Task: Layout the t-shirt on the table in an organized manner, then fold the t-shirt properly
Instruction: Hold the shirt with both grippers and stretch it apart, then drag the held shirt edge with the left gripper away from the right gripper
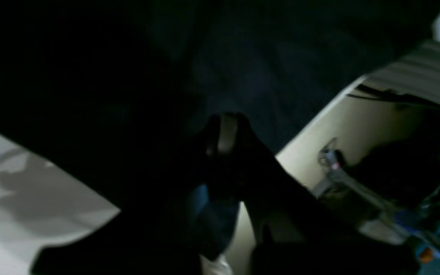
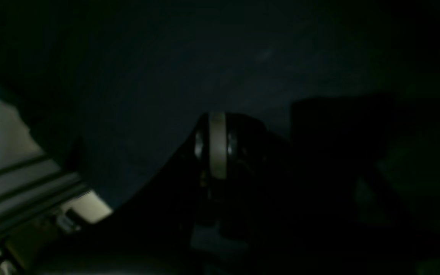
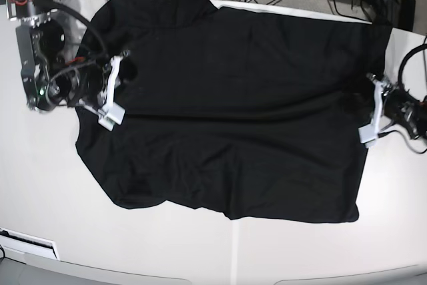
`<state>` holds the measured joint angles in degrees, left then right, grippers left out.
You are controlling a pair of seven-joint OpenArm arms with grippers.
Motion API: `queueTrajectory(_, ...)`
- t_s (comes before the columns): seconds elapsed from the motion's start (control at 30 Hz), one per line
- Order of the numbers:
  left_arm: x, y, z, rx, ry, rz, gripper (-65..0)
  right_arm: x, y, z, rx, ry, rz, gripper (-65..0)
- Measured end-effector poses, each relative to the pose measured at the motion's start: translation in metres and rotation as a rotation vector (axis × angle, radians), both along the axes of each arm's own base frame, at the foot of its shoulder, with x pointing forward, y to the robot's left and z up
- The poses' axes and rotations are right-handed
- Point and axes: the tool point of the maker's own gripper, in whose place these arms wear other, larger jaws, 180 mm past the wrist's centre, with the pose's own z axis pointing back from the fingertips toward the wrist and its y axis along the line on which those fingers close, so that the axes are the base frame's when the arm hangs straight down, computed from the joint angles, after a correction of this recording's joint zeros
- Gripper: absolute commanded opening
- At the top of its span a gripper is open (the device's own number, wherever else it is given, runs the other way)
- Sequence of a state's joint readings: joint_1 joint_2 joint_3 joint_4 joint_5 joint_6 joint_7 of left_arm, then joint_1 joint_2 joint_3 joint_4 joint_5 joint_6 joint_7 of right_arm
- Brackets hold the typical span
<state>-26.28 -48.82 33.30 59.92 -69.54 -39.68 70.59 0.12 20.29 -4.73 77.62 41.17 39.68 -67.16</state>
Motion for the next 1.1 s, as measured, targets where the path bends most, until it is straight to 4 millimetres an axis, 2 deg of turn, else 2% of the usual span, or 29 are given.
queueTrajectory(0.13, -0.031, -0.001, -0.024, 0.023, 0.059, -0.019, -65.0, -0.011, 0.000, -0.008, -0.002, -0.011, -0.013, -65.0)
queueTrajectory(0.23, -0.045, -0.004, -0.046, 0.053, 0.036, -0.057, -65.0, -0.015, -0.004, -0.016, -0.030, -0.058, -0.015, -65.0)
queueTrajectory(0.3, -0.045, -0.001, -0.053, 0.070, -0.014, -0.100, -65.0, -0.013, -0.005, -0.018, -0.044, -0.092, -0.012, -65.0)
queueTrajectory(0.4, -0.026, -0.016, -0.061, 0.050, -0.157, -0.132, -65.0, 0.006, -0.017, -0.020, -0.118, -0.160, -0.091, -65.0)
queueTrajectory(0.5, 0.006, -0.019, -0.068, 0.129, -0.296, -0.066, -65.0, 0.021, -0.034, -0.021, -0.215, -0.233, -0.131, -65.0)
queueTrajectory(0.6, 0.028, -0.014, -0.073, 0.242, -0.378, -0.093, -65.0, 0.031, -0.043, -0.019, -0.257, -0.278, -0.164, -65.0)
queueTrajectory(0.67, 0.042, -0.027, -0.072, 0.236, -0.440, -0.095, -65.0, 0.040, -0.052, -0.017, -0.309, -0.303, -0.174, -65.0)
queueTrajectory(0.77, 0.049, -0.030, -0.069, 0.230, -0.467, -0.096, -65.0, 0.053, -0.069, -0.012, -0.385, -0.324, -0.200, -65.0)
queueTrajectory(0.87, 0.056, -0.029, -0.066, 0.257, -0.453, -0.110, -65.0, 0.064, -0.074, -0.006, -0.412, -0.330, -0.194, -65.0)
queueTrajectory(1.0, 0.062, -0.022, -0.060, 0.320, -0.404, -0.118, -65.0, 0.090, -0.085, 0.014, -0.451, -0.353, -0.195, -65.0)
queueTrajectory(1.1, 0.054, -0.012, -0.052, 0.299, -0.316, -0.088, -65.0, 0.102, -0.078, 0.026, -0.402, -0.346, -0.199, -65.0)
